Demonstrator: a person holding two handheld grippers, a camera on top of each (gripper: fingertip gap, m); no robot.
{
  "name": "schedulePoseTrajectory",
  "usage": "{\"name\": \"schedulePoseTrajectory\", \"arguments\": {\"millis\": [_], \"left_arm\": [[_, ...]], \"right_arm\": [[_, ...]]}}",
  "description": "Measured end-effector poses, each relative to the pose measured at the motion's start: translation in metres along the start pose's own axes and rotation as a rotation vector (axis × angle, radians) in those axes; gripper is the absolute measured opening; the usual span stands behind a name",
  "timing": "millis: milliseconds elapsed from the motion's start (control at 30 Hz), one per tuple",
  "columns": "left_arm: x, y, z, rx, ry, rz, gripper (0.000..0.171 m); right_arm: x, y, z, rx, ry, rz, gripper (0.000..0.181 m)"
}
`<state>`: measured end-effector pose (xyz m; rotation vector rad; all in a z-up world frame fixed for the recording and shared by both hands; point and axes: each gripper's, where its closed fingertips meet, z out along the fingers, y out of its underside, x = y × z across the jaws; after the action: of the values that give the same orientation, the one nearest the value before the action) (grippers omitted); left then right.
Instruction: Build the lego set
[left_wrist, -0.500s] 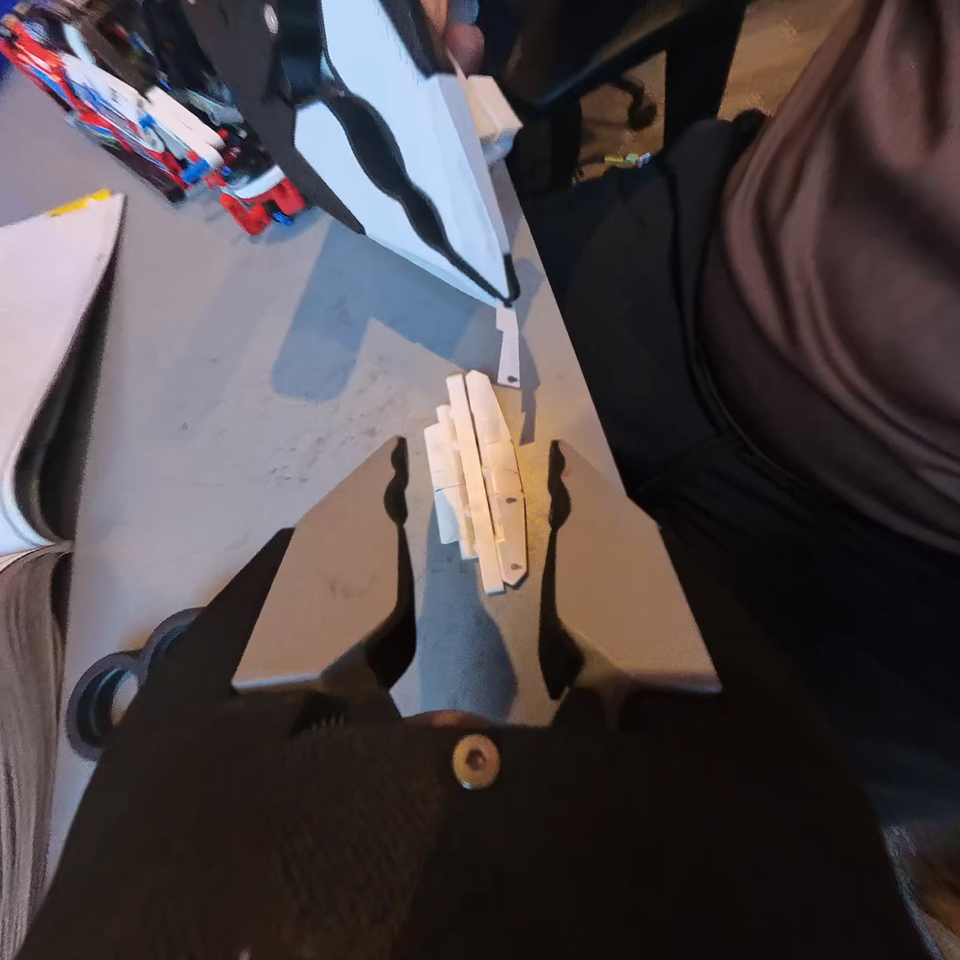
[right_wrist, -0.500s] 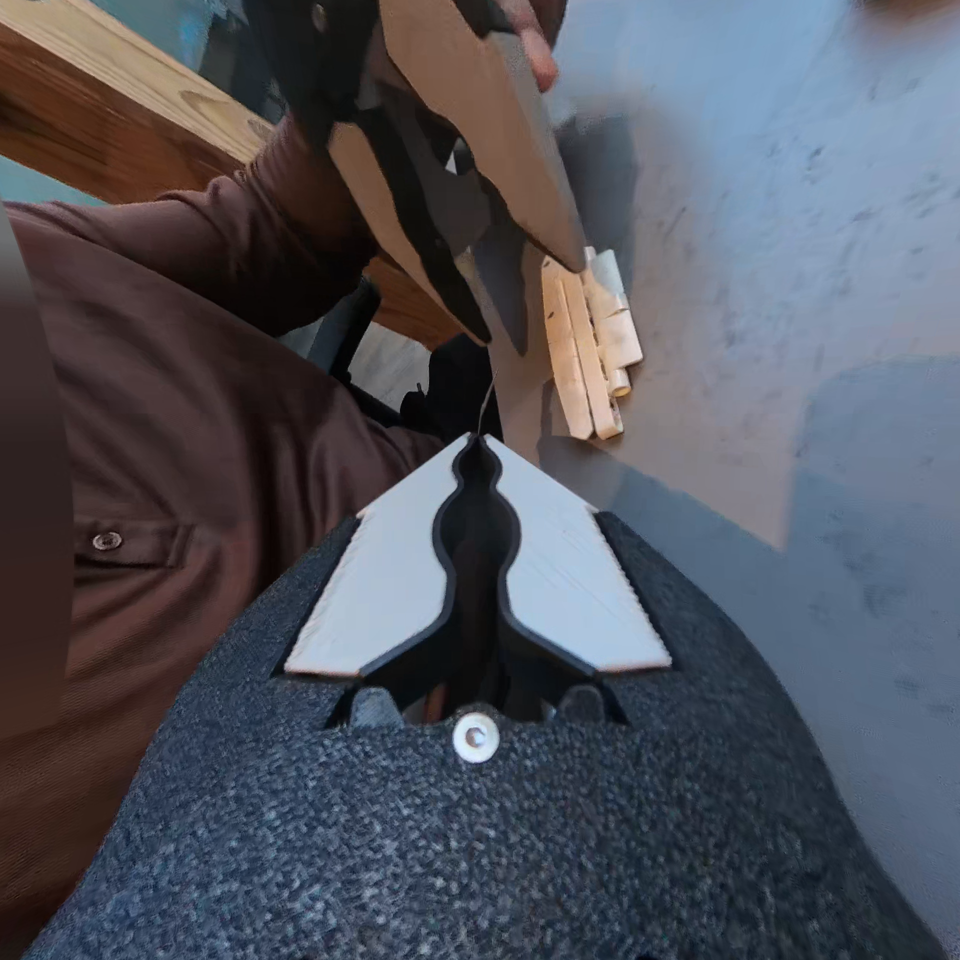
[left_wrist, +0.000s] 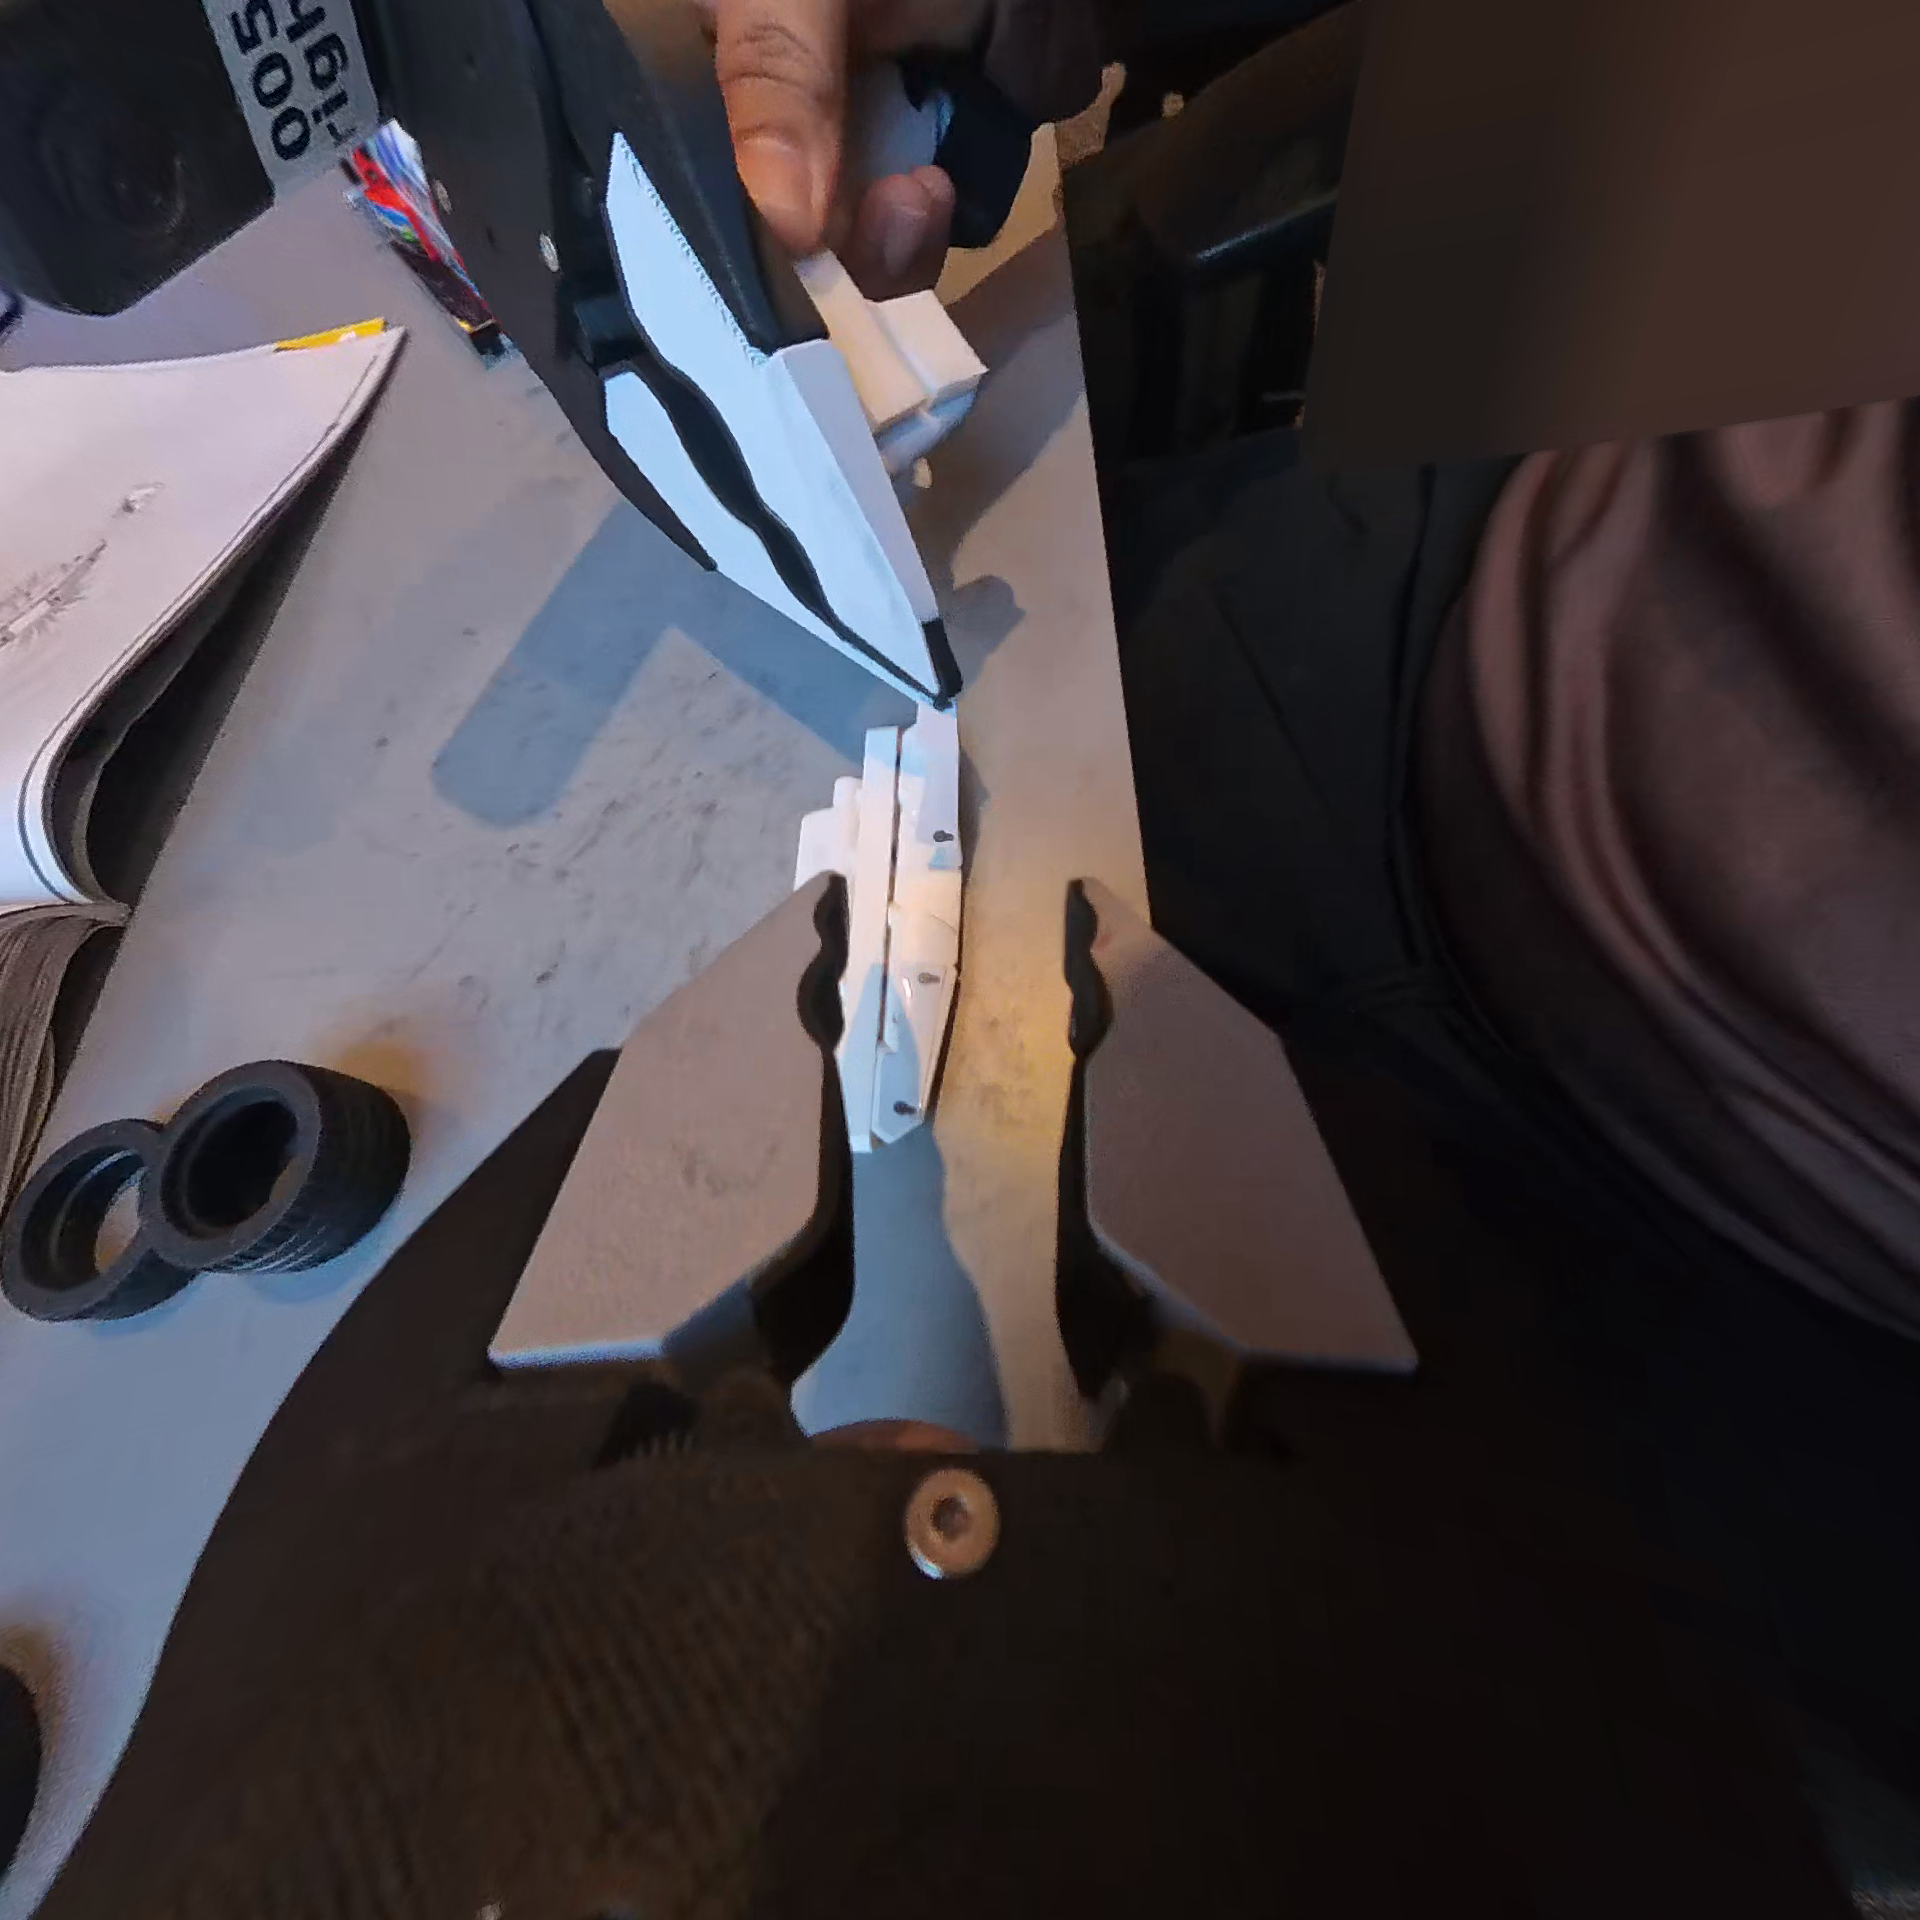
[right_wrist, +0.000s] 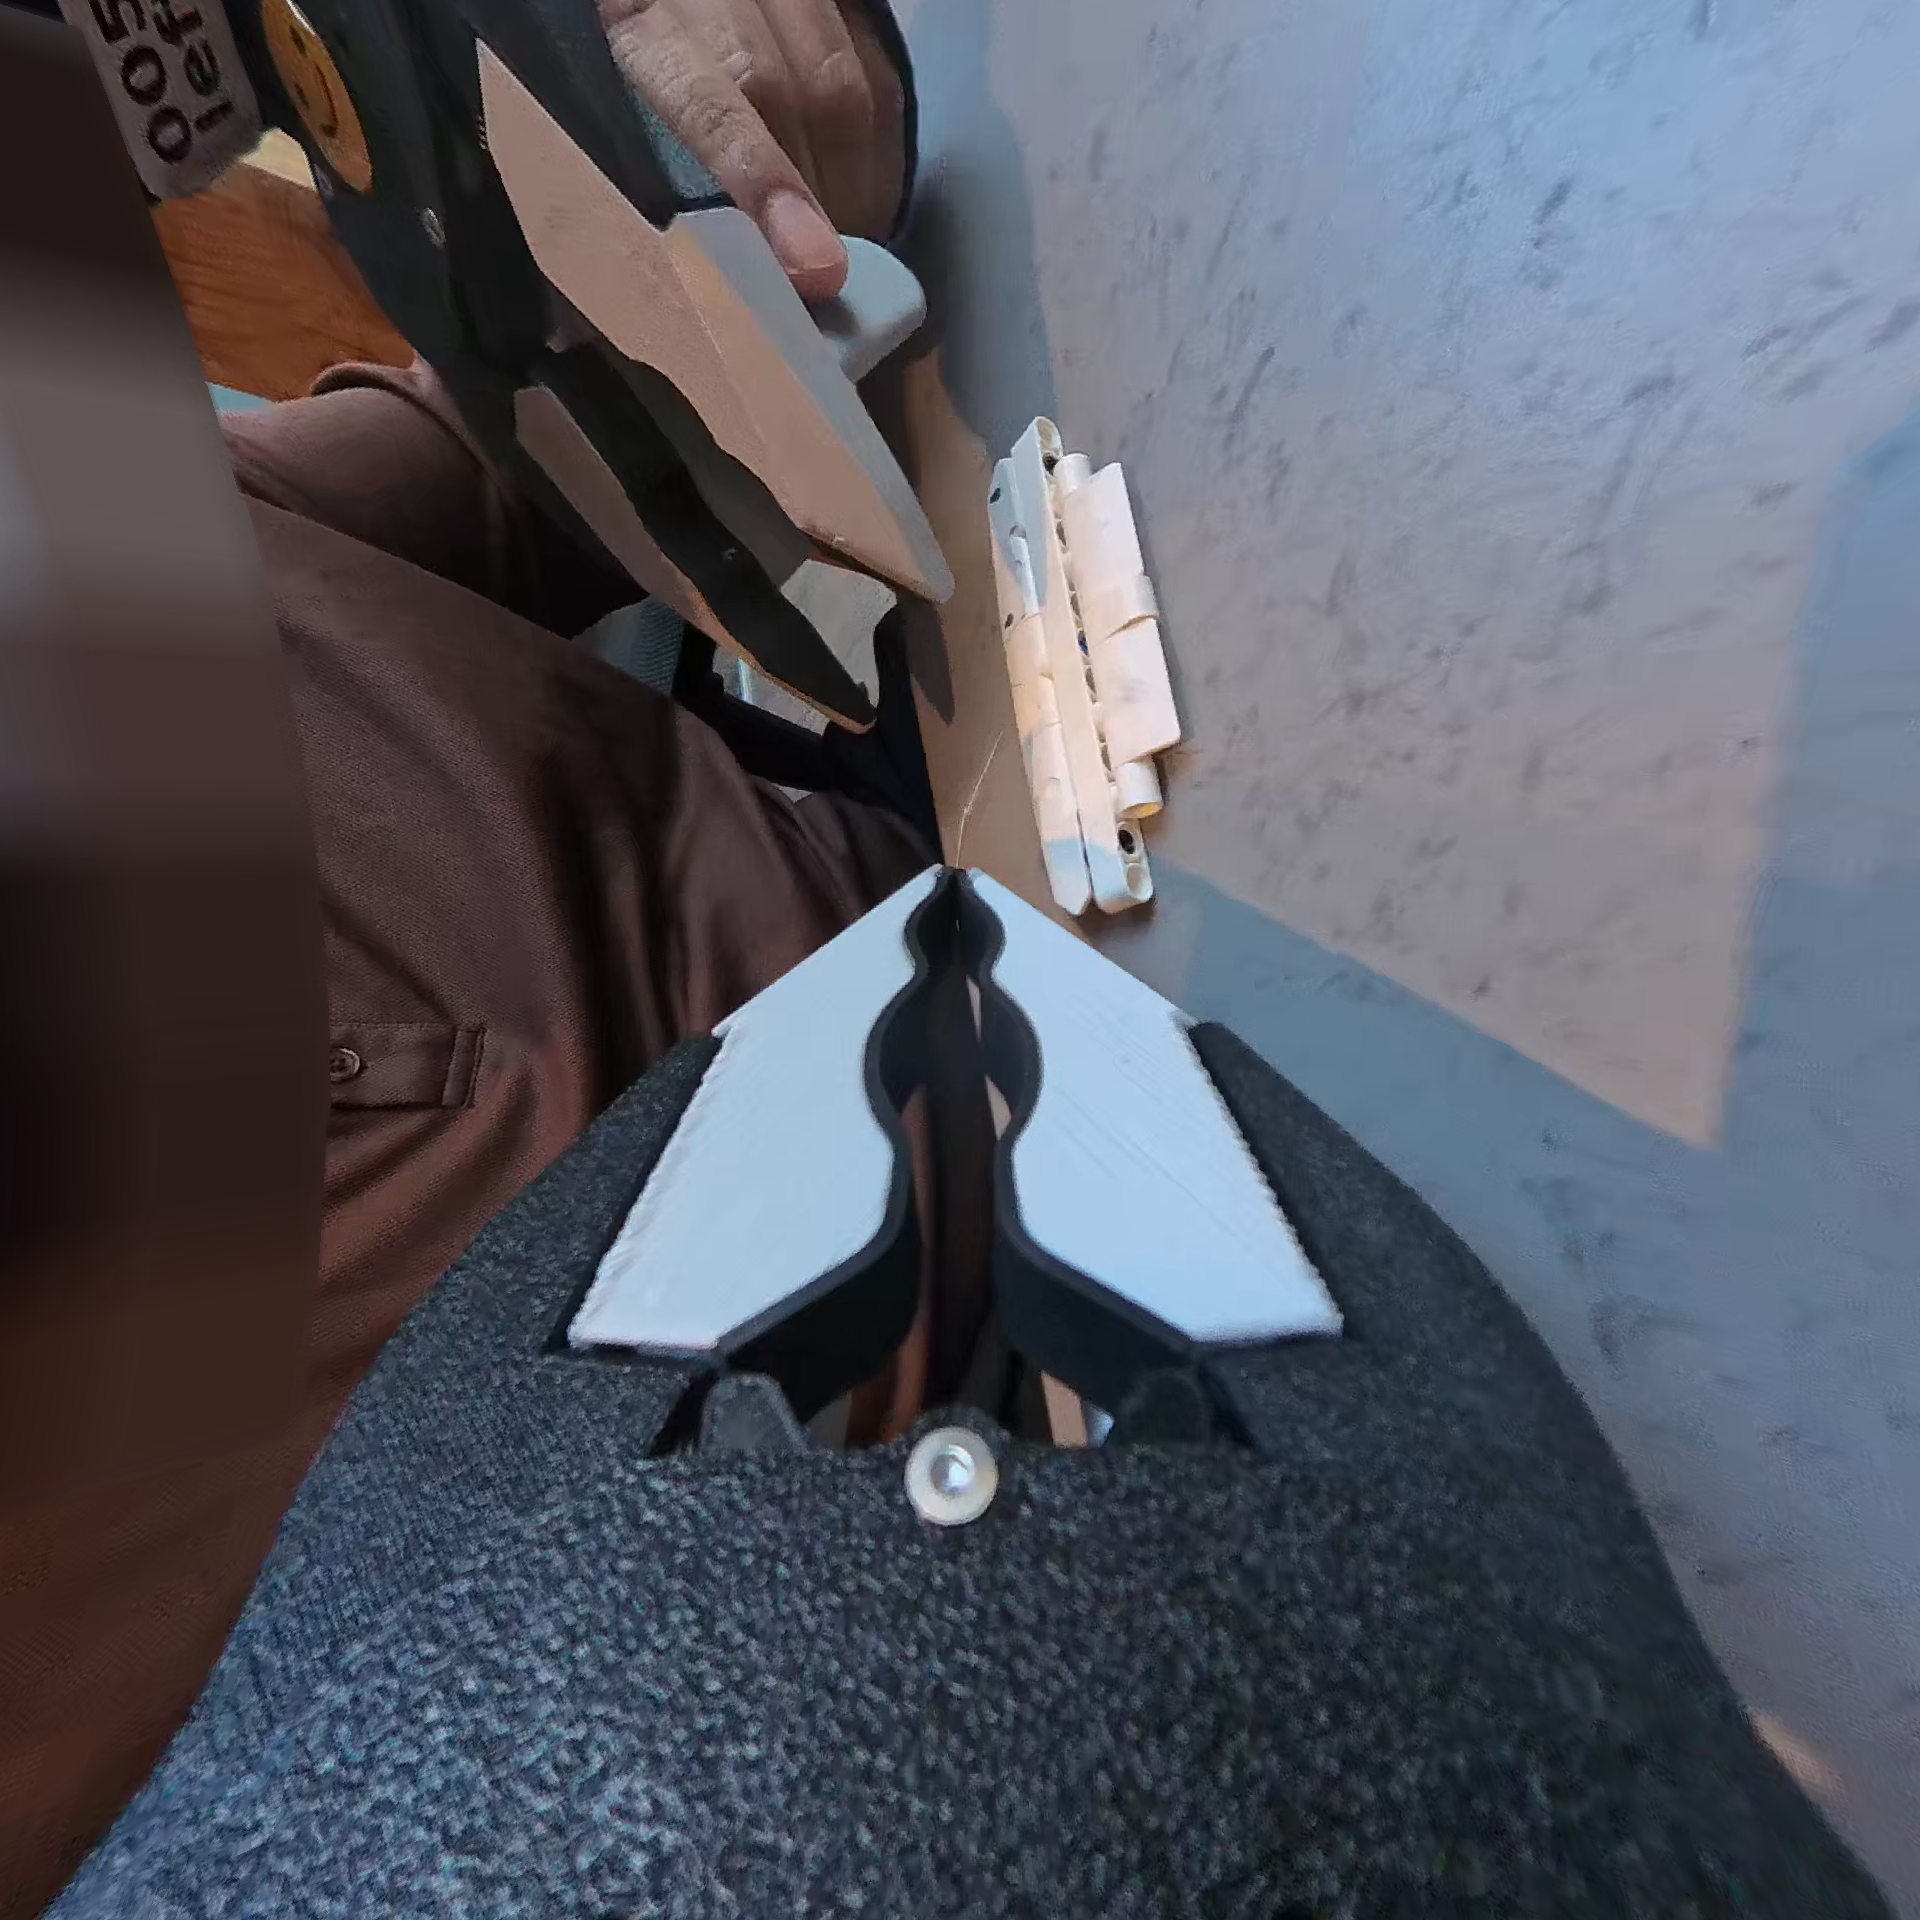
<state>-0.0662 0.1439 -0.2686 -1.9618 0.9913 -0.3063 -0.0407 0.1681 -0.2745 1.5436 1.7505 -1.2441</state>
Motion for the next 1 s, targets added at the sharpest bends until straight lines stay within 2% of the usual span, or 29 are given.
{"name": "schedulePoseTrajectory", "arguments": {"millis": [1000], "left_arm": [[0.015, -0.002, 0.013, -0.017, 0.089, 0.012, 0.042]], "right_arm": [[0.011, 0.002, 0.003, -0.001, -0.013, 0.036, 0.000]]}}
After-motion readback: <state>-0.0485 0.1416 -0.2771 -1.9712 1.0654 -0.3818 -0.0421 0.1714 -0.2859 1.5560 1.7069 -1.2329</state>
